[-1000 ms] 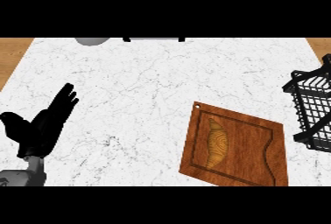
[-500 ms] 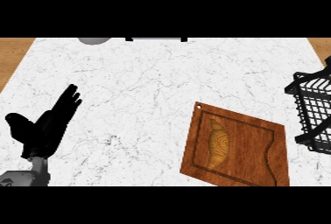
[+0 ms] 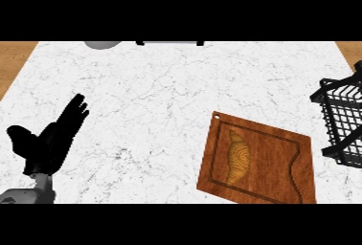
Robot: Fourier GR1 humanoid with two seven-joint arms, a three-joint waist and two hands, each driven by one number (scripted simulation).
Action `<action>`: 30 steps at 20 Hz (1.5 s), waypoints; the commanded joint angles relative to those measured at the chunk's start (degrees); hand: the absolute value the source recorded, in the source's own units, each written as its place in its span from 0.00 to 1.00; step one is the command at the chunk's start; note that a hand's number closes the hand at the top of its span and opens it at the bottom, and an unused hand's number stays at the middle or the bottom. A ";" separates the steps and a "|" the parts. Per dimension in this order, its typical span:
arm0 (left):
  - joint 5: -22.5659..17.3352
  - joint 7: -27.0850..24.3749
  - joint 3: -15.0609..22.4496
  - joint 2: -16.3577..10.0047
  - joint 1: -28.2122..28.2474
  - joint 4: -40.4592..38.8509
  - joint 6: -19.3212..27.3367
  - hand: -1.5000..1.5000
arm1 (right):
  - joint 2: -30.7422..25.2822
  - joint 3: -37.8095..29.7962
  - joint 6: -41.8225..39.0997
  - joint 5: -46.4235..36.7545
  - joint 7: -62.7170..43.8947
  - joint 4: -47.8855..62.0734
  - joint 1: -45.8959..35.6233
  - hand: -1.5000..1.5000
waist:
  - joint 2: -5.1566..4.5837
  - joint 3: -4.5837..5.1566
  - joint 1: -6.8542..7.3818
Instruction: Pick the tomato from the cutting board and place it in the tiered basket
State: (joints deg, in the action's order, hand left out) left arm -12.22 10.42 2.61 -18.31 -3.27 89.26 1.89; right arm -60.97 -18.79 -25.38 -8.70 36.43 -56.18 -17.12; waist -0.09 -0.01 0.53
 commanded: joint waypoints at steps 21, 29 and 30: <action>2.91 1.33 -1.98 2.65 -1.14 0.45 -2.24 0.50 | 16.15 2.82 12.74 -6.96 -5.92 2.35 -13.21 0.00 | -0.04 0.02 0.10; 1.25 -0.29 -5.41 1.59 -3.40 -4.24 -3.76 0.50 | 16.95 -4.30 3.44 4.42 -12.54 6.89 -17.03 0.00 | -0.15 0.07 -0.22; 1.70 1.41 -3.84 1.89 0.73 2.26 -3.22 0.50 | 16.47 -6.19 2.40 5.64 -10.03 8.32 -13.18 0.00 | 0.16 -0.02 0.00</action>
State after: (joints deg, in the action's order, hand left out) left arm -10.27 11.54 -1.04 -16.22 -4.03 89.36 -0.95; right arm -46.89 -22.99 -19.71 -7.24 27.86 -51.25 -30.50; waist 0.69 0.52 -0.15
